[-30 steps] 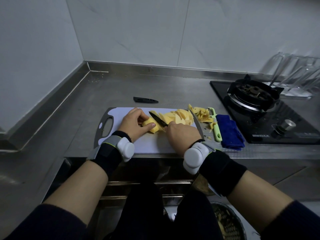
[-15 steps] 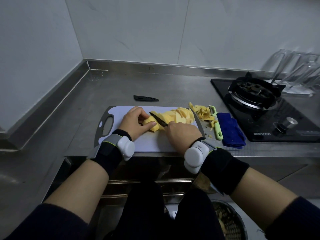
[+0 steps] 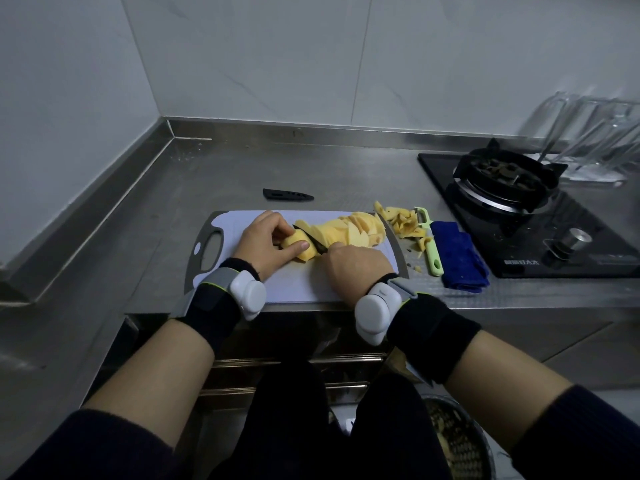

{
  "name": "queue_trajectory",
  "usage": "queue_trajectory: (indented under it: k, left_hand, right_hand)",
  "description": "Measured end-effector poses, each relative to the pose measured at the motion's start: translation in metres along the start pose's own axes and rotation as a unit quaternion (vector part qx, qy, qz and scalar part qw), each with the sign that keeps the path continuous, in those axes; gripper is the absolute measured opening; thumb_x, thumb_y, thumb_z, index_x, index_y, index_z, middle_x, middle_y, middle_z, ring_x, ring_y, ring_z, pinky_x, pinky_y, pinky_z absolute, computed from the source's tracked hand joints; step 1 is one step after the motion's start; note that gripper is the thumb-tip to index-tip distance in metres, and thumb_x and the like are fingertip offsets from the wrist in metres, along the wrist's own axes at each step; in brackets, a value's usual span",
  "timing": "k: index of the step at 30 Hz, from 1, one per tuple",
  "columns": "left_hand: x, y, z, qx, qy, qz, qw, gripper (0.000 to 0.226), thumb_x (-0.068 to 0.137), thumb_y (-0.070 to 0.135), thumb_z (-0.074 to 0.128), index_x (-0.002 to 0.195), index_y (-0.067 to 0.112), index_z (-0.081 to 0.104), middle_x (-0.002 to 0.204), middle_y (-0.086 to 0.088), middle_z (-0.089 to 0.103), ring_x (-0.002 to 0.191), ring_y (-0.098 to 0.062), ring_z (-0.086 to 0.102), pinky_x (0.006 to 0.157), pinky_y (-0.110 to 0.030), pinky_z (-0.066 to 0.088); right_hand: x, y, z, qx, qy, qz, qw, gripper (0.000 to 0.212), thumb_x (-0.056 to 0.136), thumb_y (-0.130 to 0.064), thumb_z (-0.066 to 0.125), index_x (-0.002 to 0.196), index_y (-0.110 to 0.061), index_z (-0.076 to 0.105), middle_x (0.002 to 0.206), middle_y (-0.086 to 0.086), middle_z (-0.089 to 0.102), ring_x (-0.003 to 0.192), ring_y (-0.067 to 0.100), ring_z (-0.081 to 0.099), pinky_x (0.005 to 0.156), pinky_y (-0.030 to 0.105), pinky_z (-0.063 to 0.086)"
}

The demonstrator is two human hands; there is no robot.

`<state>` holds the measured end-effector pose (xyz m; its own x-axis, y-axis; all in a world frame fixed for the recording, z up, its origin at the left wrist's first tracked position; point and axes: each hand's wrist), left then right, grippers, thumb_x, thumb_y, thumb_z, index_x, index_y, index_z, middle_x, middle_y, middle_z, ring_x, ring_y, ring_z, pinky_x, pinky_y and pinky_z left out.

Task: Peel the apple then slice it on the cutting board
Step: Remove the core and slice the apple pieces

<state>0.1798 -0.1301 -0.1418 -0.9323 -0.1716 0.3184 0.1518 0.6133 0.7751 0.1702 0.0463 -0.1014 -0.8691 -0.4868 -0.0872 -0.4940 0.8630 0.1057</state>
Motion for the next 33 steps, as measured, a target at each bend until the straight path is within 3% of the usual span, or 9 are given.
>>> queue_trajectory:
  k: [5, 17, 23, 27, 33]
  left_hand:
    - [0.000, 0.001, 0.003, -0.006, 0.000, 0.001, 1.000, 0.031, 0.074, 0.023, 0.083, 0.088, 0.006, 0.060, 0.096, -0.005, 0.058, 0.087, -0.021, 0.060, 0.085, -0.040, 0.054]
    - [0.000, 0.001, 0.002, -0.006, 0.002, 0.005, 1.000, 0.029, 0.074, 0.023, 0.083, 0.085, 0.010, 0.059, 0.095, -0.004, 0.058, 0.086, -0.020, 0.061, 0.084, -0.037, 0.055]
    - [-0.001, 0.002, 0.002, -0.001, 0.001, 0.007, 1.000, 0.029, 0.075, 0.023, 0.083, 0.085, 0.010, 0.059, 0.094, -0.003, 0.057, 0.086, -0.019, 0.059, 0.083, -0.036, 0.054]
    - [-0.001, 0.000, 0.002, -0.007, -0.001, 0.003, 1.000, 0.030, 0.074, 0.024, 0.083, 0.086, 0.010, 0.059, 0.095, -0.002, 0.056, 0.086, -0.018, 0.059, 0.083, -0.037, 0.054]
    - [0.000, -0.001, 0.003, -0.007, 0.006, -0.003, 1.000, 0.031, 0.074, 0.026, 0.083, 0.084, 0.011, 0.058, 0.093, -0.002, 0.057, 0.084, -0.018, 0.060, 0.082, -0.038, 0.055]
  right_hand:
    - [-0.006, 0.007, 0.009, -0.025, 0.020, 0.002, 0.999, 0.021, 0.096, -0.010, 0.039, 0.113, -0.002, 0.049, 0.099, 0.013, 0.065, 0.085, 0.033, 0.064, 0.064, 0.039, 0.045]
    - [0.005, 0.006, 0.013, -0.034, -0.029, -0.013, 0.999, 0.023, 0.095, -0.011, 0.045, 0.116, -0.004, 0.052, 0.103, 0.010, 0.064, 0.086, 0.029, 0.064, 0.064, 0.037, 0.044]
    - [0.018, 0.006, 0.009, -0.032, -0.062, -0.016, 0.997, 0.024, 0.096, -0.015, 0.047, 0.116, -0.005, 0.056, 0.106, 0.010, 0.064, 0.092, 0.028, 0.065, 0.073, 0.036, 0.051]
    - [0.015, 0.019, 0.009, -0.020, -0.032, -0.011, 0.999, 0.034, 0.103, -0.026, 0.030, 0.115, -0.009, 0.056, 0.108, 0.009, 0.064, 0.093, 0.028, 0.063, 0.069, 0.037, 0.044]
    - [0.006, 0.016, 0.004, 0.025, 0.014, 0.006, 1.000, 0.034, 0.103, -0.029, 0.029, 0.111, -0.005, 0.052, 0.103, 0.012, 0.064, 0.092, 0.033, 0.063, 0.074, 0.040, 0.048]
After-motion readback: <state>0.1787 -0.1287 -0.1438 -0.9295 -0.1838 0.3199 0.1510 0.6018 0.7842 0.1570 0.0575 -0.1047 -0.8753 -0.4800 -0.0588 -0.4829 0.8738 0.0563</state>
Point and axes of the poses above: each hand's wrist, its own x-axis towards the middle knuckle, its own z-axis out of the palm, y = z × x
